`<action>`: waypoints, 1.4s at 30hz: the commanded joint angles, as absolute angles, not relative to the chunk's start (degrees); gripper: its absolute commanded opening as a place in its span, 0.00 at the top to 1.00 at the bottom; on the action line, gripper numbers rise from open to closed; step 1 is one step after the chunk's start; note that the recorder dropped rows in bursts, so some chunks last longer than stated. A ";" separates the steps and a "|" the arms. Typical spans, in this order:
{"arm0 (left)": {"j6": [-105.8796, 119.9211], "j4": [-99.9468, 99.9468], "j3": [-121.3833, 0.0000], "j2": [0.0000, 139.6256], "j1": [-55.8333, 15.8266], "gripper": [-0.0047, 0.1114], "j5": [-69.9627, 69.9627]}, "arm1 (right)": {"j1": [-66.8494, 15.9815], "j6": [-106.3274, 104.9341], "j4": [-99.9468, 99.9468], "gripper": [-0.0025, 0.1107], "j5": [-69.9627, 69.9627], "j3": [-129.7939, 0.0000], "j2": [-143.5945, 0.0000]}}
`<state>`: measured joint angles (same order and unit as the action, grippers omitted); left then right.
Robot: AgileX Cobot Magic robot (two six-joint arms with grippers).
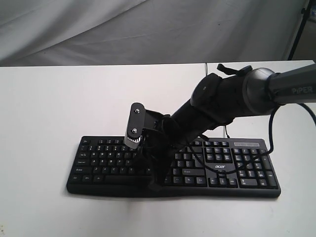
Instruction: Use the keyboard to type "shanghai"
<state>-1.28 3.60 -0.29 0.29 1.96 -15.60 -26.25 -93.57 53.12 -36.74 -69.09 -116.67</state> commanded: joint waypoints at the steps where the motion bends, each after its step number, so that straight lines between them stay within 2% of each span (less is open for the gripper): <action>1: -1.39 3.56 0.00 0.00 1.75 0.95 -15.24 | -25.84 -94.28 53.06 0.98 -35.96 -68.72 -117.51; 42: -1.39 3.56 0.00 0.00 1.75 0.95 -15.24 | -25.84 -94.70 53.04 0.98 -35.37 -68.72 -117.45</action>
<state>-1.28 3.60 -0.29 0.29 1.96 -15.60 -26.25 -94.49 53.49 -35.18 -69.09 -118.76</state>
